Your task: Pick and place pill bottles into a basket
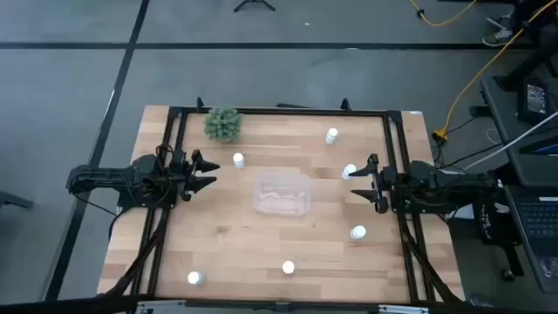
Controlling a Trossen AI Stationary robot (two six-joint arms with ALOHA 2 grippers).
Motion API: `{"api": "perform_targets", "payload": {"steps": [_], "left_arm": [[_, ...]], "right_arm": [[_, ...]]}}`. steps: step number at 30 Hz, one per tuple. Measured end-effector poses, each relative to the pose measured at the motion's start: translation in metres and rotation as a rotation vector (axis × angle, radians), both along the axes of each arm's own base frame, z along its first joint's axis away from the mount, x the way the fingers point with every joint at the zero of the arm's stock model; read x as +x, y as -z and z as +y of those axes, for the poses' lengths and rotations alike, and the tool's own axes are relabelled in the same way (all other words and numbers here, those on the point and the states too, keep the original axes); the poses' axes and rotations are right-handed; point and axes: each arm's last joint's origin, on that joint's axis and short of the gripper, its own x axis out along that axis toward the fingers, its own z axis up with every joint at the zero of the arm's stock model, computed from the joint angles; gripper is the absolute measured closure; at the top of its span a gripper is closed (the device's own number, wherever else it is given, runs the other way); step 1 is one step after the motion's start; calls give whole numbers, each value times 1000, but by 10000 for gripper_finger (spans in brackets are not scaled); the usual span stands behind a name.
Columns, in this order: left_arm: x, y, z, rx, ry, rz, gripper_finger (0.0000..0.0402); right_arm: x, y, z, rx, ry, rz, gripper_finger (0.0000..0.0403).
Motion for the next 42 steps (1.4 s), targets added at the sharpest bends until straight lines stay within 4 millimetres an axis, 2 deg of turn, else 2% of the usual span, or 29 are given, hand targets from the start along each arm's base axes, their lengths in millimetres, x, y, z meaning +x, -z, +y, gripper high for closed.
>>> {"api": "perform_targets", "payload": {"steps": [2,10,14,18,23,28,32,36,39,42], "left_arm": [[0,0,1,-18,-41,0,160],[-3,1,11,-81,-386,1,160],[-6,1,16,-177,-590,-29,160],[-7,1,18,-248,-638,-57,160],[-6,2,17,-191,-610,-26,160],[-8,2,18,-147,-687,-7,160],[-8,2,19,-150,-701,-5,160],[-8,3,18,-145,-691,2,160],[-8,3,18,-155,-686,-3,160],[-8,3,18,-160,-685,-5,160]], "right_arm": [[0,-1,0,3,0,-11,140],[0,-7,0,-86,13,-76,140],[-3,-19,-5,110,148,-205,140],[-6,-33,-8,201,231,-267,140],[-14,-83,-9,154,273,-195,140],[-15,-140,-16,86,481,102,140],[-2,-177,-20,42,546,275,140],[19,-210,-22,-73,540,289,140],[33,-228,-23,-99,537,269,140],[47,-233,-23,-102,538,290,140]]}}
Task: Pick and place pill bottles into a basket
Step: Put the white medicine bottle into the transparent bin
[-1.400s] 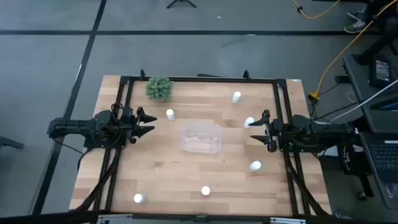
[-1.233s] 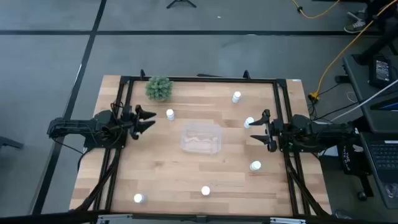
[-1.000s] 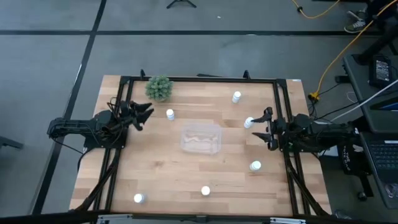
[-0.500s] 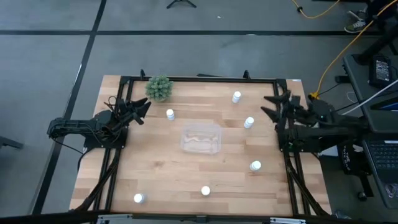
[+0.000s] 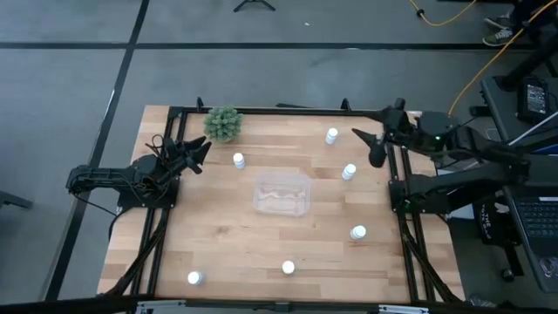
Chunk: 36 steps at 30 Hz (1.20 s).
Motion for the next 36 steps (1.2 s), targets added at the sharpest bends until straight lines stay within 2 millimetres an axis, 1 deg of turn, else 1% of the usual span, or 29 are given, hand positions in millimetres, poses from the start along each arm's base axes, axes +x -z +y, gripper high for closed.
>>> {"api": "perform_targets", "payload": {"steps": [4,10,14,16,18,20,23,26,29,32,36], "left_arm": [[0,0,0,-1,-5,0,160],[0,0,0,4,-7,5,160],[0,0,0,32,8,30,160],[0,0,0,35,17,28,160],[0,0,0,38,16,31,160],[1,0,-1,73,23,60,160],[3,-1,-4,136,139,84,160],[5,-1,-6,158,238,81,159],[5,-2,-6,121,260,59,152],[4,-18,-7,132,279,39,140],[2,-58,-7,253,262,88,124]], "right_arm": [[19,6,-1,-20,-8,61,140],[43,15,-1,-32,-20,106,140],[53,18,-1,-44,-48,124,140],[55,20,-1,22,-28,95,140],[56,20,-1,97,-4,57,140],[55,20,-1,134,7,39,140],[51,19,0,168,-32,41,140],[43,14,-1,236,-65,123,140],[32,12,-7,365,-29,270,140],[24,9,-10,435,-14,407,140],[16,5,-11,470,-5,495,140]]}}
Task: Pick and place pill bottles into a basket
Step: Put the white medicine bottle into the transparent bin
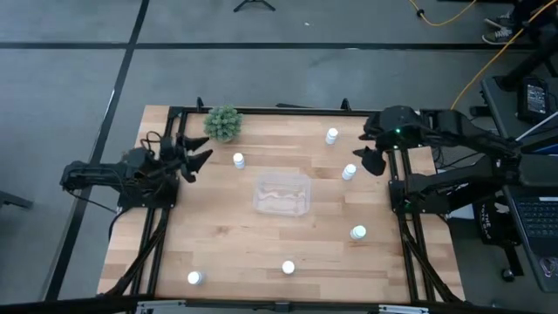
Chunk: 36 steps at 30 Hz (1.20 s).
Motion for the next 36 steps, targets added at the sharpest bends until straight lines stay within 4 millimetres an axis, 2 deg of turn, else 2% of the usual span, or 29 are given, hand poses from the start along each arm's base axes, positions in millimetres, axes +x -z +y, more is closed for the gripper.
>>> {"api": "perform_targets", "payload": {"steps": [3,7,12,15,18,24,30,36], "left_arm": [[5,-31,0,92,-18,114,113],[28,-64,0,181,2,347,93],[66,-85,-1,277,50,555,62],[84,-90,1,317,74,609,42],[98,-88,4,310,97,646,27],[110,-88,9,287,126,661,18],[110,-88,9,270,122,651,18],[110,-89,8,225,119,631,19]], "right_arm": [[-4,7,-2,11,22,70,140],[-6,34,-8,62,76,224,140],[2,68,-13,152,65,276,140],[9,91,-20,211,71,299,126],[15,113,-27,270,85,342,97],[21,152,-42,305,117,505,39],[37,178,-53,301,113,523,33],[52,196,-60,281,92,554,34]]}}
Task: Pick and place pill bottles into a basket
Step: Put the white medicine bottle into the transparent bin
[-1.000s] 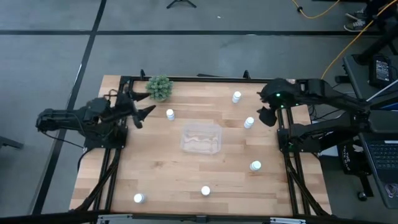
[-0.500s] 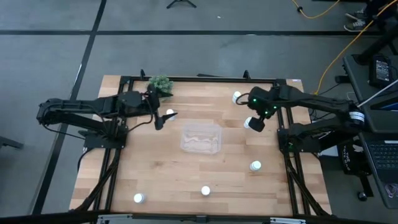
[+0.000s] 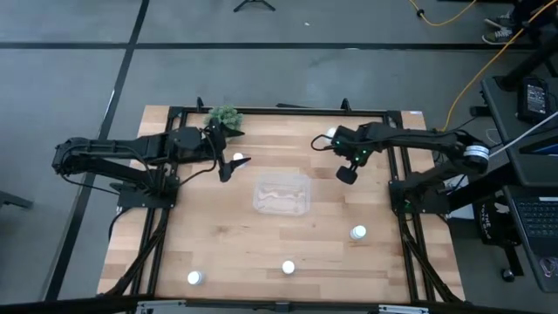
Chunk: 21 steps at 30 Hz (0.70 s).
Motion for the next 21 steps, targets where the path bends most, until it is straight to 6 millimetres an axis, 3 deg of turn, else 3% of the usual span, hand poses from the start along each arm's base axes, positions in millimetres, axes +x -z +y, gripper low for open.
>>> {"api": "perform_targets", "payload": {"steps": [7,14,17,21], "left_arm": [[0,0,-1,-17,-1,-7,18],[0,0,-1,-23,-3,-9,18],[0,0,-1,-23,-3,-8,18],[0,0,-1,-22,-3,-8,19]], "right_arm": [[5,18,-8,21,-18,73,34],[6,22,-11,29,-17,90,39],[5,22,-11,31,-15,93,62],[4,22,-10,39,-14,110,123]]}}
